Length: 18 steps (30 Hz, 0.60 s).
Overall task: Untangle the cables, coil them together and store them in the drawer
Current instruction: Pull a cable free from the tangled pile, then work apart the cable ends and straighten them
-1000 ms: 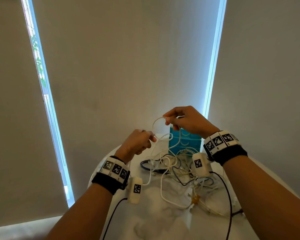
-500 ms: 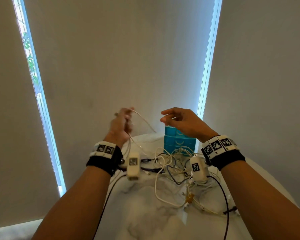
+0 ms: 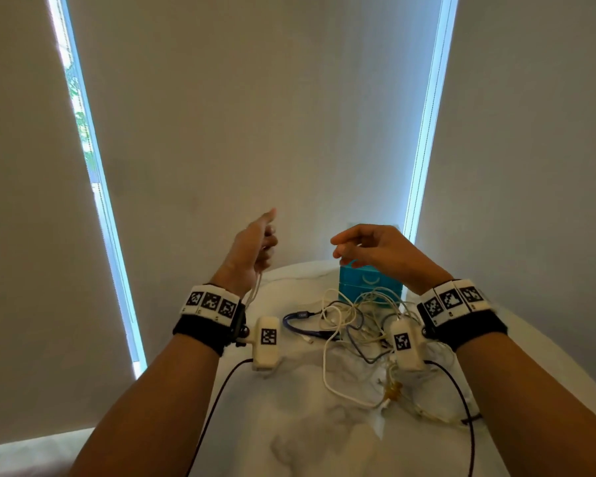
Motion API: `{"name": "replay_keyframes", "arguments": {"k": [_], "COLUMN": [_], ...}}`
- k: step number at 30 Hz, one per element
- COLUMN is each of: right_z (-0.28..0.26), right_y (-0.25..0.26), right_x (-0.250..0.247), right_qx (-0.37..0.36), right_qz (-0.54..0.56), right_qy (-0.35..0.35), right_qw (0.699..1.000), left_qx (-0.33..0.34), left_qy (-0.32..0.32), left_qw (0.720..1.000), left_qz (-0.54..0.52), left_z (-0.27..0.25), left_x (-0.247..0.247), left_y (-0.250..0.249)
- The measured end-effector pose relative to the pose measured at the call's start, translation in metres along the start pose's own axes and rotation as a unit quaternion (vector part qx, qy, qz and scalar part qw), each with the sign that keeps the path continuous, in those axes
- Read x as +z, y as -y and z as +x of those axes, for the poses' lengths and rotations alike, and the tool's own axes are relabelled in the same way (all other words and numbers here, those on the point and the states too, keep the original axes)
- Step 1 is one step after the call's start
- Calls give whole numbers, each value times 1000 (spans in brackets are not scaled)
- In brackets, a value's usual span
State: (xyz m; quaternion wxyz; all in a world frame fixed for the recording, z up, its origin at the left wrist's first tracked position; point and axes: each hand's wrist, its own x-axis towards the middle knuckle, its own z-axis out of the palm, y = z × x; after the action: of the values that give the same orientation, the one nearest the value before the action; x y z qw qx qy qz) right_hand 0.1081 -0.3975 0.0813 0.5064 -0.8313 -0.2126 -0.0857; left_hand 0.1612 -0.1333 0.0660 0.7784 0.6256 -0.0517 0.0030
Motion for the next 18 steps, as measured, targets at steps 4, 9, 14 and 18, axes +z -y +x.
{"name": "replay_keyframes", "arguments": {"k": [4,9,14,18], "right_z": [-3,-1,-8,-28], "right_y": [-5,-12,-19,-47], "right_x": [13,39,28,20], "right_qx": [38,76,78,127], "right_qz": [-12,-98,-122,-258], "right_qy": [76,171,94,105], "right_qw": [996,978,985,952], "left_qx": [-17,4,58,26], "left_qy": [130,192,107,118], "left_qw": [990,969,955,958], "left_qz": [55,158,271,259], "left_z": [-13,-23,-28,-23], "left_x": [25,51,53,56], "left_y": [-23,-36,-27,16]}}
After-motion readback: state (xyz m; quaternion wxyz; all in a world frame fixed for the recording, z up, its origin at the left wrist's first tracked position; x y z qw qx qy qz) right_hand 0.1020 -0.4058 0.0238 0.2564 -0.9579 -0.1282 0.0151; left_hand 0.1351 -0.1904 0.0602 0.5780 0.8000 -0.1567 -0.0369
